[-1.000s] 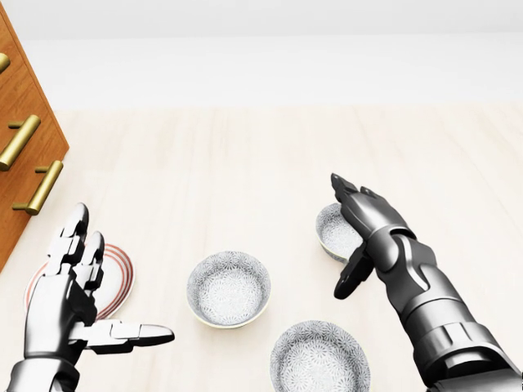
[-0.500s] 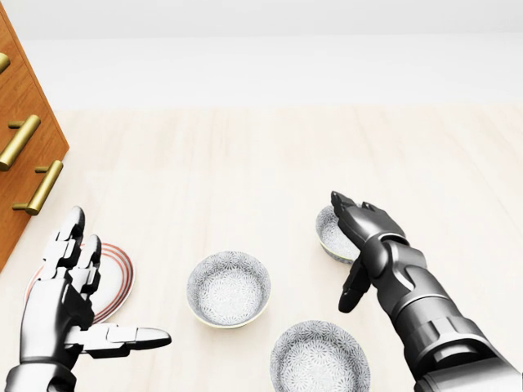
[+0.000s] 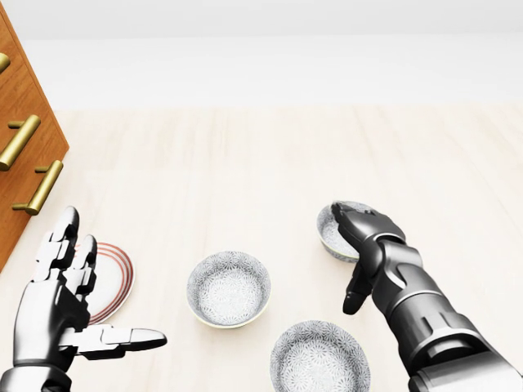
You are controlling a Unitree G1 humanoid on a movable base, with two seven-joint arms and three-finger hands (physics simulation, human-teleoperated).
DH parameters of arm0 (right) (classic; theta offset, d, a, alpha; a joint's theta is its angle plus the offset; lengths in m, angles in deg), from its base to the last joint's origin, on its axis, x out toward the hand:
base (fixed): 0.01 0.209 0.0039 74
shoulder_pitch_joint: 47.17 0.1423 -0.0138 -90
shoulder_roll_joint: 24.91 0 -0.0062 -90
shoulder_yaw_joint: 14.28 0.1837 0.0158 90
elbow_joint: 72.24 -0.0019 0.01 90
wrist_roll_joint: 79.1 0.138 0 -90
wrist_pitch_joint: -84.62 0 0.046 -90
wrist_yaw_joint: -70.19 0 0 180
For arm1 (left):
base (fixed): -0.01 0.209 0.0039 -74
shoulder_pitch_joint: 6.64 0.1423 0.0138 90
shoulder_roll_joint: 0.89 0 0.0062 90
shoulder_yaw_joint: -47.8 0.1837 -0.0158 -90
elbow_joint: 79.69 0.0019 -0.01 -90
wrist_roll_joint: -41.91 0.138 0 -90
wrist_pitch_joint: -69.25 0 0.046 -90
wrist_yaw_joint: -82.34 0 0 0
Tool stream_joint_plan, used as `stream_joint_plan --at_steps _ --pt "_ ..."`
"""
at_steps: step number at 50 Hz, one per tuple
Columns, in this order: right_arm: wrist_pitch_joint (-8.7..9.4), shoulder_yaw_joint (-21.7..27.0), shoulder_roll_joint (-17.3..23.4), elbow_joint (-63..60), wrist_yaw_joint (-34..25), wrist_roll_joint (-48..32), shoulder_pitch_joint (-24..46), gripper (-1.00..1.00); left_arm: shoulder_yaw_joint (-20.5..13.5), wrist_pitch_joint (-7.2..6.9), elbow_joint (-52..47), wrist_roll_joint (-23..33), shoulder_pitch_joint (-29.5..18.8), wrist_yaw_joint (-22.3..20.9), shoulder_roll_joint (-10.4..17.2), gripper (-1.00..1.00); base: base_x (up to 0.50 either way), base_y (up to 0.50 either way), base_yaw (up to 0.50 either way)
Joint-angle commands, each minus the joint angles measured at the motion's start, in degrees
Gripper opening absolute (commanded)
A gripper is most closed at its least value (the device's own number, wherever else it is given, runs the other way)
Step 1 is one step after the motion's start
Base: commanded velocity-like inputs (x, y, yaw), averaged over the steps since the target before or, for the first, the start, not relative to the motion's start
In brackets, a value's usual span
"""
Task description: Stack the bowl at the front on the bowl in the middle.
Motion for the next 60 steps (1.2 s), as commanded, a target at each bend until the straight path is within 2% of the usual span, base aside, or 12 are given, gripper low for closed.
stream_joint_plan --at_steps 1,2,3,4,24,28,34,39,45,52,55,60 --pt "0.0 -0.19 -0.22 0.97 -0.58 -2.0 0.84 0.34 -0.3 -0.13 -0.44 -0.56 0.12 -0.19 0.0 1.0 0.0 0.0 0.0" --pt "0.0 -0.11 -0.22 0.97 -0.42 -2.07 0.95 0.18 -0.34 -0.09 -0.36 -0.61 0.11 -0.21 0.01 1.0 0.0 0.0 0.0" --pt "0.0 -0.26 -0.18 1.02 -0.01 -2.46 1.07 -0.85 -0.36 -0.04 -0.32 -0.63 0.14 -0.23 0.02 1.0 0.0 0.0 0.0" --pt "0.0 -0.27 -0.11 1.19 0.42 -2.73 1.2 -1.0 -0.49 0.2 0.01 -0.72 0.12 -0.28 0.05 1.0 0.0 0.0 0.0" --pt "0.0 0.38 0.7 1.57 5.38 -3.81 1.77 -1.0 -0.55 1.45 2.02 -1.37 -0.31 -0.16 0.17 1.0 0.0 0.0 0.0" --pt "0.0 0.32 1.09 0.56 5.29 -3.67 1.84 -1.0 -0.45 1.27 1.49 -1.42 -0.07 -0.07 0.09 1.0 0.0 0.0 0.0" --pt "-0.35 -0.04 1.36 -5.24 4.77 -4.13 0.87 -1.0 -0.51 1.25 1.34 -1.46 -0.13 0.05 0.09 1.0 0.0 0.0 0.0" --pt "-0.66 -0.07 1.15 -20.63 1.56 -6.16 -5.11 -1.0 -0.52 1.42 1.49 -1.53 -0.27 0.24 0.05 1.0 0.0 0.0 0.0" --pt "-2.49 0.5 -0.83 -42.66 -3.33 -10.59 -15.37 -1.0 -0.54 1.15 0.71 -1.76 -0.08 0.19 0.1 1.0 0.0 0.0 0.0" --pt "-6.87 0.52 -3.24 -58.69 -5.4 -14.89 -24.4 -1.0 -0.93 0.44 -0.19 -2.06 -0.24 0.41 0.16 1.0 0.0 0.0 0.0" --pt "-9.51 -0.35 -4.54 -64.73 -6.02 -15.89 -28.45 -1.0 -1.15 0.41 -0.17 -2.26 -0.35 0.57 0.17 1.0 0.0 0.0 0.0" --pt "-10.0 -0.96 -6.24 -71.44 -8.67 -17.36 -32.34 -1.0 -1.4 0.47 -0.12 -2.53 -0.4 0.75 0.22 1.0 0.0 0.0 0.0"
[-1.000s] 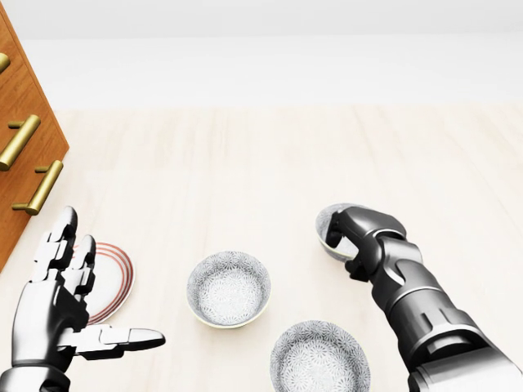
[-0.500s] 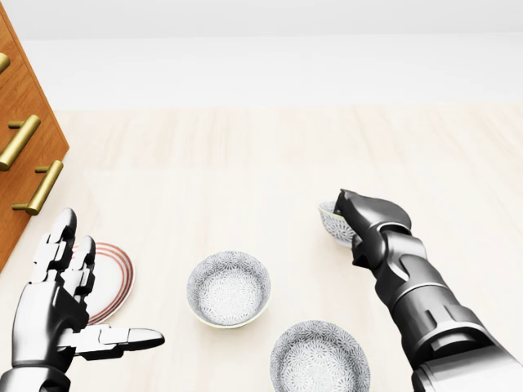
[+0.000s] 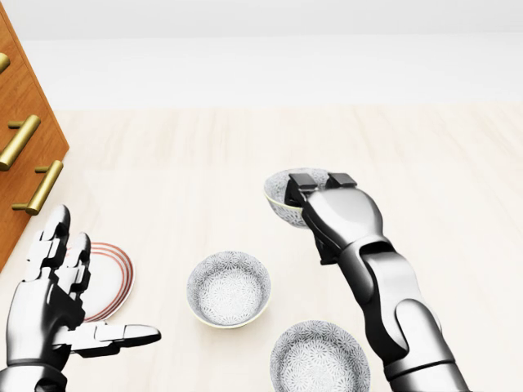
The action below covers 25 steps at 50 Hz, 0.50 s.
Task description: Stack the bowl at the front on the bowl in the middle.
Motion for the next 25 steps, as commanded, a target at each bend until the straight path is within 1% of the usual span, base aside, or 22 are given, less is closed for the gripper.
stream_joint_plan --at_steps 1,2,3,4,10,21,25 --pt "-3.73 -0.88 -3.5 -20.13 -2.95 -5.74 -11.39 -1.0 -0.5 -0.19 -0.33 -0.53 -0.13 0.35 0.09 1.0 0.0 0.0 0.0" --pt "-3.73 -0.98 -3.67 -20.3 -2.71 -5.93 -11.75 -1.0 -0.5 -0.14 -0.29 -0.54 -0.12 0.34 0.1 1.0 0.0 0.0 0.0" --pt "-3.73 -1.07 -3.99 -24.2 -5.15 -5.67 -12.68 -1.0 -0.52 -0.06 -0.15 -0.54 -0.14 0.34 0.11 1.0 0.0 0.0 0.0" --pt "-3.73 -1.14 -4.23 -25.1 -5.65 -5.76 -12.98 -1.0 -0.53 -0.04 -0.11 -0.56 -0.14 0.34 0.12 1.0 0.0 0.0 0.0" --pt "-3.73 -2.53 -5.44 -30.37 -6.63 -5.82 -16.19 -1.0 -0.59 0.16 0.0 -0.59 -0.06 0.36 0.14 1.0 0.0 0.0 0.0" --pt "-3.73 -5.75 -6.65 -28.88 -3.2 -5.58 -20.31 -1.0 -0.7 0.44 -0.09 -0.69 0.07 0.35 0.18 1.0 0.0 0.0 0.0" --pt "-3.73 -7.07 -7.42 -29.27 -2.81 -5.85 -21.29 -1.0 -0.79 0.48 -0.11 -0.73 0.07 0.35 0.16 1.0 0.0 0.0 0.0"
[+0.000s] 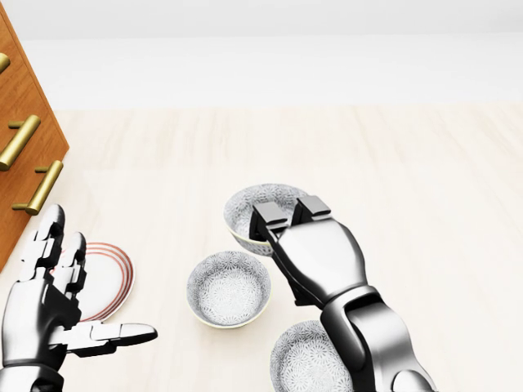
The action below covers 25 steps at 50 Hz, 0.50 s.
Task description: Stack the bowl at the front on the bowl in the middle.
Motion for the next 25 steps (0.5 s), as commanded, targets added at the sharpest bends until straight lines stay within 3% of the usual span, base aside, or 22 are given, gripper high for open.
stream_joint_plan --at_steps 1,7,10,25 --pt "0.0 -3.09 -1.96 -3.1 1.97 -1.47 -4.37 -1.0 -0.19 0.21 -0.07 -0.12 0.1 0.02 0.01 1.0 0.0 0.0 0.0" --pt "0.0 -4.74 -2.57 -1.58 4.4 -1.81 -5.09 -1.0 -0.36 0.31 -0.02 -0.26 0.08 0.04 0.06 1.0 0.0 0.0 0.0" --pt "0.0 -5.3 -3.08 -3.33 2.4 -1.66 -5.16 -1.0 -0.46 0.02 -0.41 -0.43 0.12 0.09 0.07 1.0 0.0 0.0 0.0" --pt "0.0 -6.52 -4.43 2.57 4.55 -2.49 -2.4 -1.0 -1.64 -0.25 0.03 -1.42 -0.62 0.33 0.59 1.0 0.0 0.0 0.0"
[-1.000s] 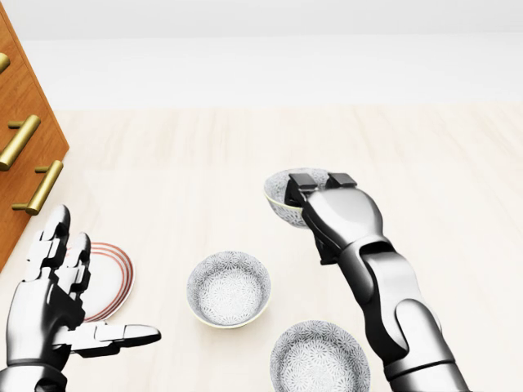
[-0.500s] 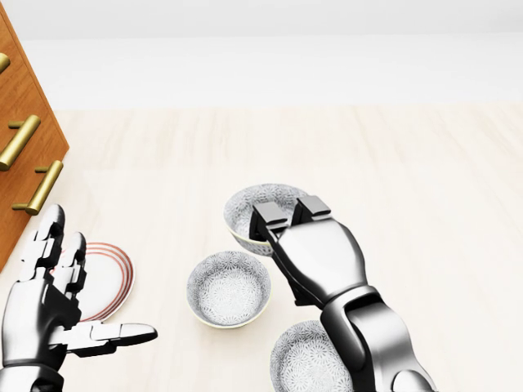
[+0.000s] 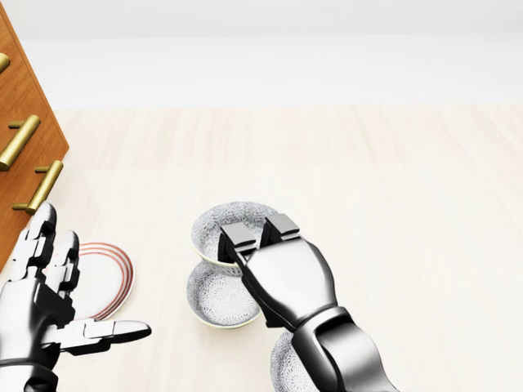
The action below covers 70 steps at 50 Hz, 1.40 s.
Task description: Stack the bowl at the front on the bowl in the middle.
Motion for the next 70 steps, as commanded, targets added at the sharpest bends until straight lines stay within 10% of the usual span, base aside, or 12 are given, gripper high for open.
stream_joint_plan --at_steps 1,40,43,44,45,70 --pt "0.0 -0.72 -1.08 3.41 2.39 -1.28 1.58 -1.0 -0.63 -0.14 0.26 -0.53 -0.46 0.23 0.29 1.0 0.0 0.0 0.0" --pt "0.0 -3.57 -2.79 15.99 9.83 -5.75 1.9 -1.0 -1.25 0.32 1.56 -1.04 -1.09 0.47 0.84 1.0 0.0 0.0 0.0" --pt "0.0 -3.55 -2.8 15.9 9.9 -5.92 1.84 -0.18 -1.25 0.4 1.48 -0.99 -1.01 0.45 0.81 1.0 0.0 0.0 0.0" --pt "0.0 -3.56 -2.8 15.88 9.89 -5.91 1.83 -0.18 -1.25 0.41 1.49 -0.99 -1.01 0.45 0.81 1.0 0.0 0.0 0.0" --pt "0.0 -3.6 -2.84 14.97 9.54 -5.84 1.45 1.0 -1.25 0.51 1.68 -0.94 -1.06 0.45 0.81 1.0 0.0 0.0 0.0" --pt "0.0 -1.83 -4.4 -15.11 -8.89 2.33 2.18 1.0 -0.97 0.77 2.05 -0.74 -1.07 0.6 0.74 1.0 0.0 0.0 0.0"
